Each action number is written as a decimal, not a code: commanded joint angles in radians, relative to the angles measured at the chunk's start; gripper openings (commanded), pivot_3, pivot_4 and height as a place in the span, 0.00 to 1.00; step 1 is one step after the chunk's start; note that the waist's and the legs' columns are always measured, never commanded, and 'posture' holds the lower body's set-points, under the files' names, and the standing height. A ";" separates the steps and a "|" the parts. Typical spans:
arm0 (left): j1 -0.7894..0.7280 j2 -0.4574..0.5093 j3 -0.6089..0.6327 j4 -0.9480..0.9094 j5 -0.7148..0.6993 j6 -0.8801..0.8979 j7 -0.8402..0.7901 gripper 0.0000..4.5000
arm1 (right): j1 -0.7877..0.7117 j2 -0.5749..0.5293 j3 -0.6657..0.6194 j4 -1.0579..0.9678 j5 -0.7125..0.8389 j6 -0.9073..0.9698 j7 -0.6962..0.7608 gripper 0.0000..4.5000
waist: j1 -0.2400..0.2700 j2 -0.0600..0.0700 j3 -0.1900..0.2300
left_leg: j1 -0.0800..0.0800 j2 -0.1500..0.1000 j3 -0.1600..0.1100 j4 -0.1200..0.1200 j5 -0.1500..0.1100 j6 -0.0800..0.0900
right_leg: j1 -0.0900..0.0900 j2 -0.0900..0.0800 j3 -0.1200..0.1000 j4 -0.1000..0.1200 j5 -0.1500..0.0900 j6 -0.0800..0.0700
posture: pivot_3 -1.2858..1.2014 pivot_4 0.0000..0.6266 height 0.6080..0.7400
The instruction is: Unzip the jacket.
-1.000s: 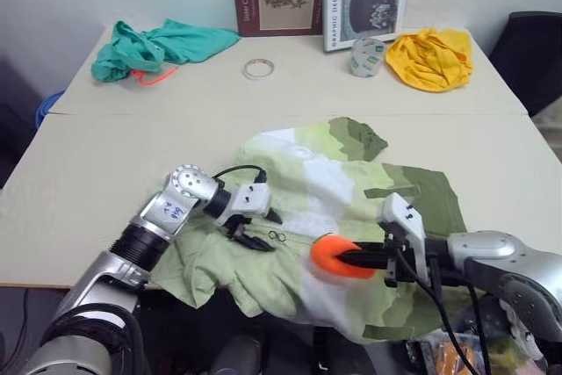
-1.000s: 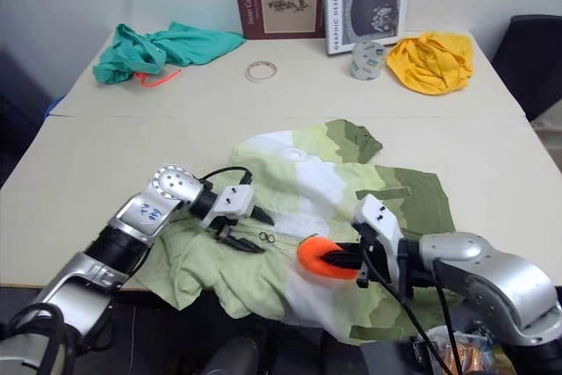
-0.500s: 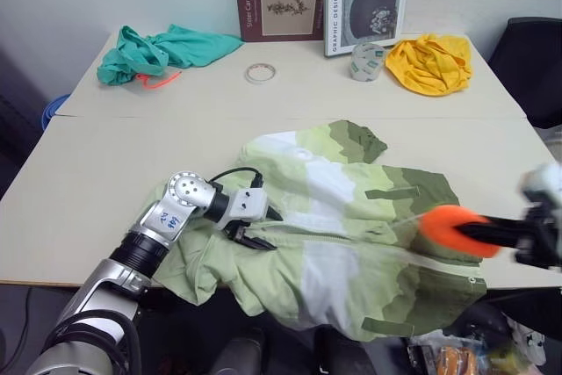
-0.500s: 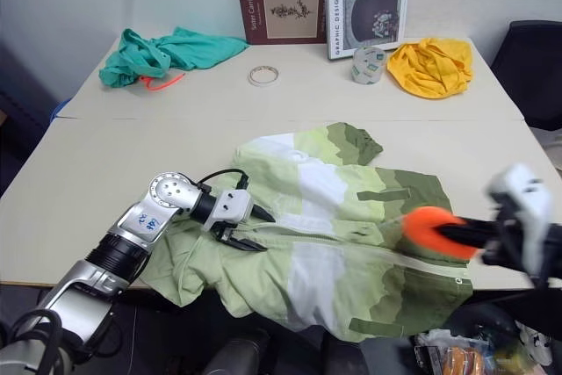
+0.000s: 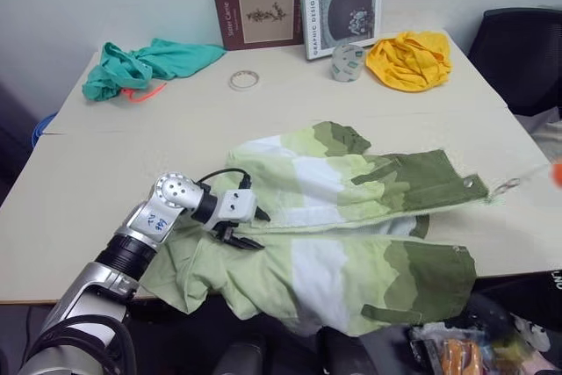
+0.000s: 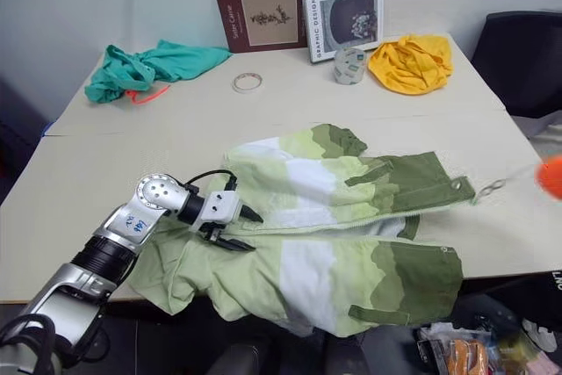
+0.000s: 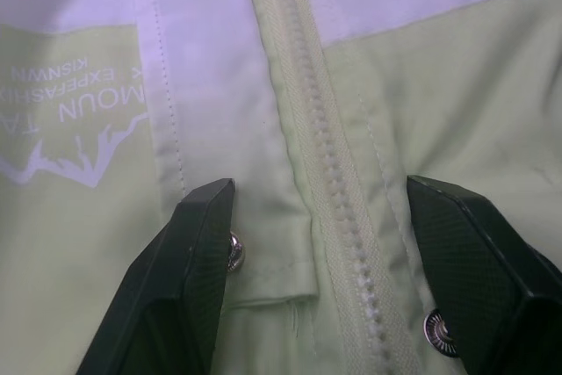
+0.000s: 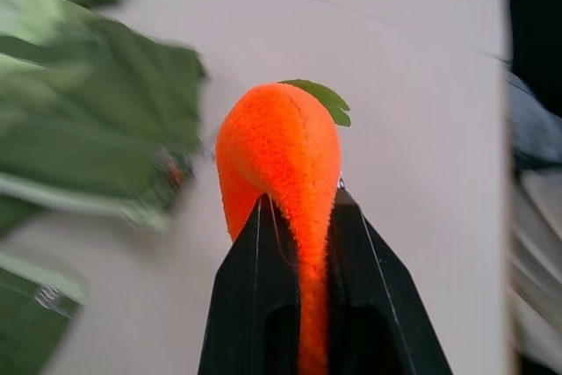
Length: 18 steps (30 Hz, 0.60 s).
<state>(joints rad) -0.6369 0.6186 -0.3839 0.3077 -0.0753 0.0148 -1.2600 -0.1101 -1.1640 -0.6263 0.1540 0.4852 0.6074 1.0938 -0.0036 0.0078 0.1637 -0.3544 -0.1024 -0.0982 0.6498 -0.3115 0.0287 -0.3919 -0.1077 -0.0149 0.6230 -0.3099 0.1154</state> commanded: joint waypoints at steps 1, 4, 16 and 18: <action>0.010 -0.015 0.061 -0.082 -0.095 0.232 -0.007 0.75 | -0.141 0.077 0.201 -0.135 0.041 0.058 -0.050 0.00 | 0.003 0.001 0.000 | -0.001 0.000 0.000 0.000 0.000 0.000 | 0.000 0.000 0.000 0.000 0.000 0.000 | 0.52 0.24 1.00; -0.025 -0.015 0.137 -0.179 -0.220 0.411 -0.033 0.89 | -0.223 0.115 0.316 -0.157 0.030 0.095 -0.058 0.19 | 0.014 0.003 0.001 | -0.010 -0.001 -0.002 0.003 0.000 -0.001 | -0.010 0.000 0.000 0.004 0.000 0.000 | 0.52 0.24 1.00; -0.082 0.326 0.382 -0.263 -0.421 0.627 -0.227 1.00 | -0.126 -0.113 0.226 -0.149 0.049 0.116 0.198 0.99 | 0.026 0.000 0.004 | -0.038 -0.008 -0.003 0.017 -0.001 0.004 | -0.035 -0.005 0.001 0.013 0.000 -0.001 | 0.52 0.24 1.00; -0.060 0.437 0.411 -0.212 -0.404 0.573 -0.300 1.00 | -0.034 -0.172 0.102 -0.115 0.026 0.093 0.324 0.99 | 0.027 0.000 0.004 | -0.036 -0.007 -0.003 0.016 0.000 0.003 | -0.034 -0.004 0.001 0.013 0.000 -0.001 | 0.52 0.24 1.00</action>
<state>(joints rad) -0.7114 0.9727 -0.0227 0.0582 -0.4845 0.6378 -1.4895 -0.1943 -1.2823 -0.3981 0.0114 0.5206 0.7246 1.3060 0.0229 0.0075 0.1678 -0.3906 -0.1088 -0.1007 0.6658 -0.3113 0.0310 -0.4261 -0.1119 -0.0144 0.6363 -0.3099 0.1146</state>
